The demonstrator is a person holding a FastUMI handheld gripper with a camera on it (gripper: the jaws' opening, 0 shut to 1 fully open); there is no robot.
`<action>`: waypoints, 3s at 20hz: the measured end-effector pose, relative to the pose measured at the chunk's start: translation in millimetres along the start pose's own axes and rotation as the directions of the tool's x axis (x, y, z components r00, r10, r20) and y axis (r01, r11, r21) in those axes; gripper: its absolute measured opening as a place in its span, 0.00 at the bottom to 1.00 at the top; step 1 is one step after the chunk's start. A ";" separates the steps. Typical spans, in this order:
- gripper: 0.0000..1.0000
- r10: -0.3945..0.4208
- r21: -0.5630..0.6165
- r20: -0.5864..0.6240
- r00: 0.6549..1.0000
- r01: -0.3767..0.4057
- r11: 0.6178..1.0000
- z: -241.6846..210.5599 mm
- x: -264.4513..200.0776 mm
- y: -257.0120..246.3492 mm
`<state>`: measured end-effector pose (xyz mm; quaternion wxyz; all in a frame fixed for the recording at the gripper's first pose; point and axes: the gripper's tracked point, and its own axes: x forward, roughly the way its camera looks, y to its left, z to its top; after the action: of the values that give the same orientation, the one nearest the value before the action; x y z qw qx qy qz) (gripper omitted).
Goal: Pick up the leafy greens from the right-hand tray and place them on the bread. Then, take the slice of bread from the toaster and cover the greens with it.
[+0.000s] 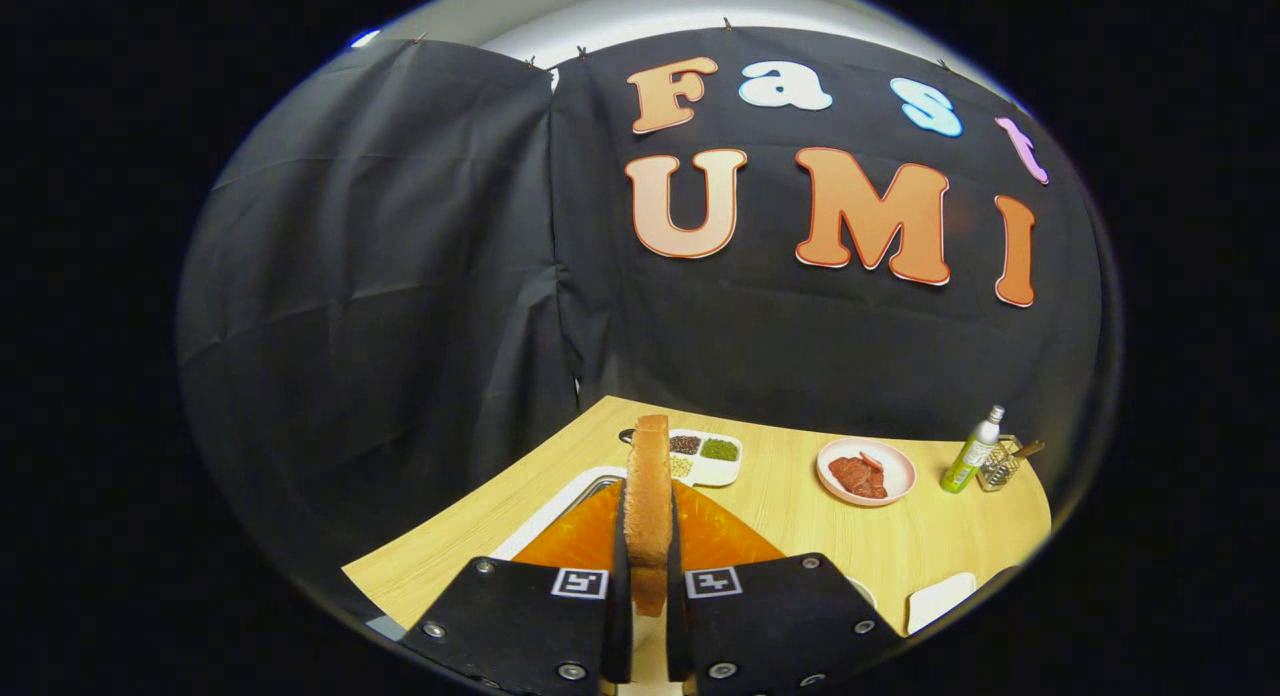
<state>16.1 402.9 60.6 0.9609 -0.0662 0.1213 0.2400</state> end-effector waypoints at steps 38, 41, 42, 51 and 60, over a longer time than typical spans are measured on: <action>0.18 -0.065 0.174 -0.243 0.968 0.110 0.979 -171.9 10.9 -136.8; 0.31 -0.075 0.194 -0.262 0.962 0.129 0.973 -179.7 10.2 -146.6; 0.33 -0.080 0.201 -0.270 0.960 0.137 0.970 -182.9 10.6 -151.1; 0.77 -0.117 0.250 -0.309 0.944 0.199 0.948 -197.6 9.1 -181.8; 0.98 -0.190 0.235 -0.274 0.943 0.257 0.937 -185.6 -8.8 -222.8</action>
<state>77.6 169.4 -100.2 0.9595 0.0212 0.2627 0.0998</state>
